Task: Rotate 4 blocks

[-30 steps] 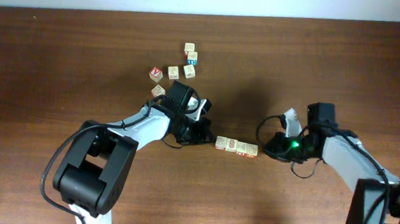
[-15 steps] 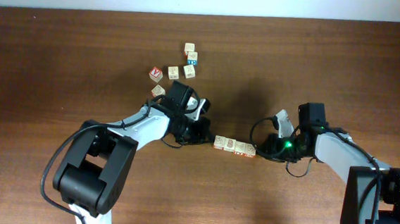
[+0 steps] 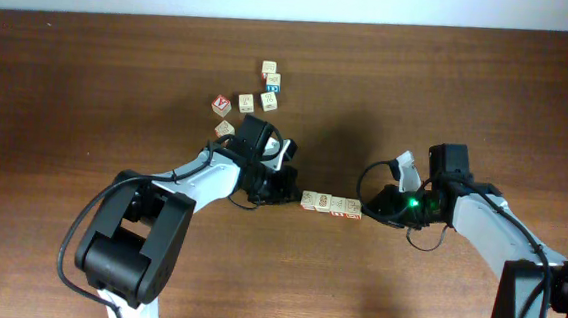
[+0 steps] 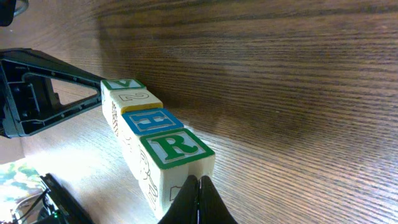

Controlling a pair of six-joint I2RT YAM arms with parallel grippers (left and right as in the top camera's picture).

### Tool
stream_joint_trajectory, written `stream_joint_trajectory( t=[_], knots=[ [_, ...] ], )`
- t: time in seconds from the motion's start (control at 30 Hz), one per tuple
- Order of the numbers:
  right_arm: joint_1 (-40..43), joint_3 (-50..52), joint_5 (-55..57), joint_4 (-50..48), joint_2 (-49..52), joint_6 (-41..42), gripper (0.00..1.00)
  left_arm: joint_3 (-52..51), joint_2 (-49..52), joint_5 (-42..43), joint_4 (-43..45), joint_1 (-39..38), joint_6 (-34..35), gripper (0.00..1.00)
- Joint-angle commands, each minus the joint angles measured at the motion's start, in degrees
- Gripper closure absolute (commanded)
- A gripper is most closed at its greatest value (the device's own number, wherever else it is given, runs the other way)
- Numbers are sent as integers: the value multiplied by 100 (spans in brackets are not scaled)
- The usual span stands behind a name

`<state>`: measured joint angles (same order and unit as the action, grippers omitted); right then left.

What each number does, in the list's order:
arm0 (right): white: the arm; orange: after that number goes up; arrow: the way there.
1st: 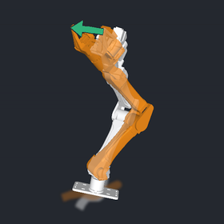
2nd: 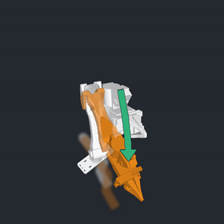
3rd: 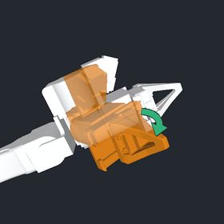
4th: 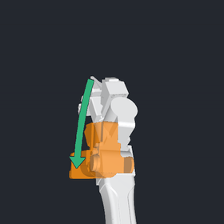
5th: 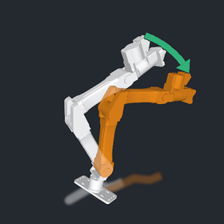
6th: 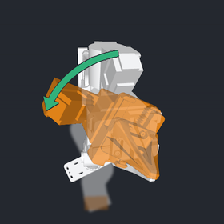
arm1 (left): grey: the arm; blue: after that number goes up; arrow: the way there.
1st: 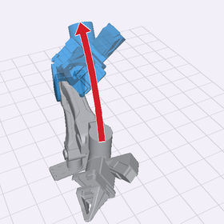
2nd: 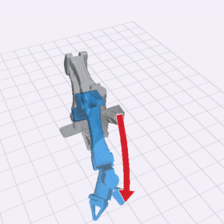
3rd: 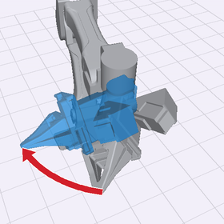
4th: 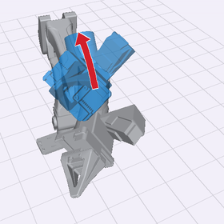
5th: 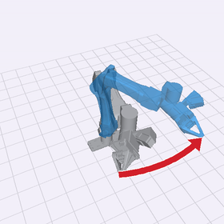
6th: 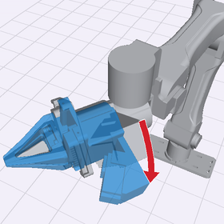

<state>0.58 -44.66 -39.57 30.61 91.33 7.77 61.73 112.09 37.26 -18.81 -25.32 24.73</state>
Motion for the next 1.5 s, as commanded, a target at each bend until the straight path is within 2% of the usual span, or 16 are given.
stream_joint_trajectory(
  t=[0.0, 0.2, 0.47, 0.77, 0.9, 1.23, 1.47],
  knots=[
    [-107, -55, -293, 2, -142, 179, 96, 35, 52, 238, 35, -52, 35, 100],
    [-990, -544, -28, 4, -142, 632, 96, 35, 52, 238, 33, -50, 35, 100],
    [-1558, -813, 131, 17, -142, 929, 96, 35, 52, 238, 33, -52, 35, 100],
    [-1637, -1049, 243, 197, -142, 1038, 96, 35, 52, 192, 33, -55, 33, 100],
    [-2083, -1193, 605, 190, -140, 1226, 96, 35, 52, 192, 33, -55, 33, 100],
    [-2087, -1215, 625, 195, -140, 1252, 96, 35, 52, 190, 31, -57, 33, 100],
    [-2319, -1215, 909, 197, -125, 1362, 96, 35, 52, -219, -142, -57, 247, 100]
  ],
)
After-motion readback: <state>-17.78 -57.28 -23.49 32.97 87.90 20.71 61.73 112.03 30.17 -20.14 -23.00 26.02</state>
